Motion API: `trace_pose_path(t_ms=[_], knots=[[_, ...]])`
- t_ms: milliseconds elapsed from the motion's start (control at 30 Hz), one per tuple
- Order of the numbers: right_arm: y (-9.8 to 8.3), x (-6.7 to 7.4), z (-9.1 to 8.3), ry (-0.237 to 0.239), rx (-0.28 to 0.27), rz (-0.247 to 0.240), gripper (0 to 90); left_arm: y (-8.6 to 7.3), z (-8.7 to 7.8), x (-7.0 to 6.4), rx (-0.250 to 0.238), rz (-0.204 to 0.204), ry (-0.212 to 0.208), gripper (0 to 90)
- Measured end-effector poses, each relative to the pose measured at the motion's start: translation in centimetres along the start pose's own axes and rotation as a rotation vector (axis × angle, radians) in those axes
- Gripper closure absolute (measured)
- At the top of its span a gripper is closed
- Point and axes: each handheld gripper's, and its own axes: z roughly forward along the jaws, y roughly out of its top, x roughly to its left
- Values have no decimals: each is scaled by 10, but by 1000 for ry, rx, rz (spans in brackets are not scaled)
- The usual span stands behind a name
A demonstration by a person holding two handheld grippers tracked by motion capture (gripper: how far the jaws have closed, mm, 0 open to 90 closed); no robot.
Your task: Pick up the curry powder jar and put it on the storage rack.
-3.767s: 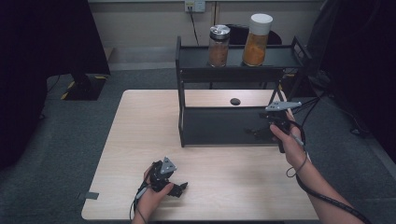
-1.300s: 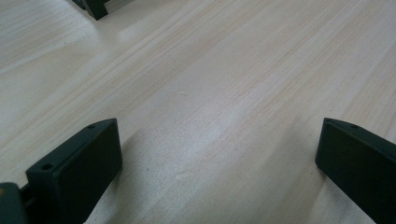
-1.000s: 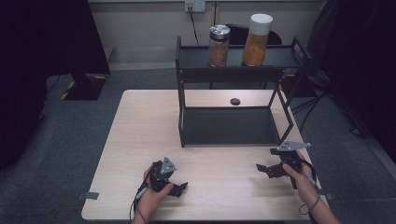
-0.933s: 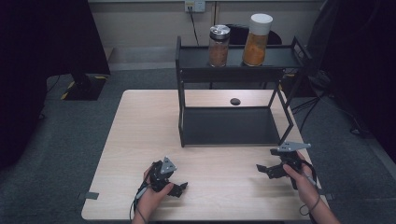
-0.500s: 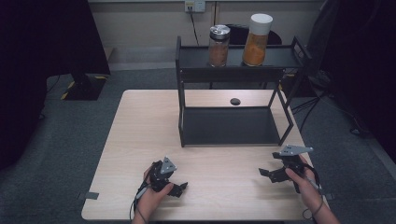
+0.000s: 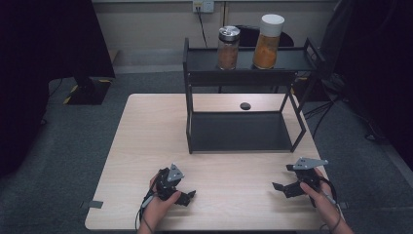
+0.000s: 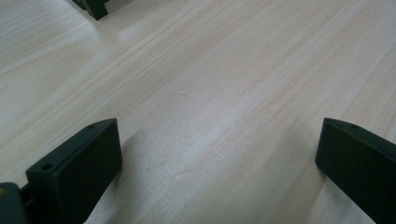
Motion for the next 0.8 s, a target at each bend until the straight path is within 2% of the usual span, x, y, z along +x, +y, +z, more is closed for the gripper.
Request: trace_pose_path(t_ms=[500,700,800], knots=[[-14,6,-6,1,36,-36,14,0,0,0,0,0,0,0],[-16,10,-10,-3,63,-67,13,0,0,0,0,0,0,0],[-15,14,-11,-10,80,-99,0,0,0,0,0,1,0,0]])
